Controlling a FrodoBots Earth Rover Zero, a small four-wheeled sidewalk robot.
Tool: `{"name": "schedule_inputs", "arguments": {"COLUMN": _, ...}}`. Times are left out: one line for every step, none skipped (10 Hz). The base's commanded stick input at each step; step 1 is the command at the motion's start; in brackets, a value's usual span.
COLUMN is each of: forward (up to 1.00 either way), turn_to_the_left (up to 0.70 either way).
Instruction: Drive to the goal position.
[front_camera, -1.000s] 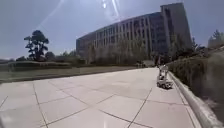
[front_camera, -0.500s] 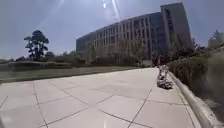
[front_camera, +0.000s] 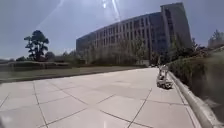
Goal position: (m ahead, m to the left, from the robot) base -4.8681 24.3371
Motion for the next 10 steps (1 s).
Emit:
{"name": "schedule_inputs", "arguments": {"forward": 0.0, "turn_to_the_left": 0.5}}
{"name": "schedule_inputs", "arguments": {"forward": 0.0, "turn_to_the_left": 0.5}}
{"name": "schedule_inputs", "arguments": {"forward": 0.0, "turn_to_the_left": 0.5}}
{"name": "schedule_inputs", "arguments": {"forward": 0.0, "turn_to_the_left": 0.5}}
{"name": "schedule_inputs", "arguments": {"forward": 0.0, "turn_to_the_left": 0.5}}
{"name": "schedule_inputs", "arguments": {"forward": 0.0, "turn_to_the_left": 0.5}}
{"name": "schedule_inputs", "arguments": {"forward": 0.0, "turn_to_the_left": 0.5}}
{"name": "schedule_inputs", "arguments": {"forward": 0.0, "turn_to_the_left": 0.5}}
{"name": "schedule_inputs", "arguments": {"forward": 0.0, "turn_to_the_left": 0.5}}
{"name": "schedule_inputs", "arguments": {"forward": 0.0, "turn_to_the_left": 0.5}}
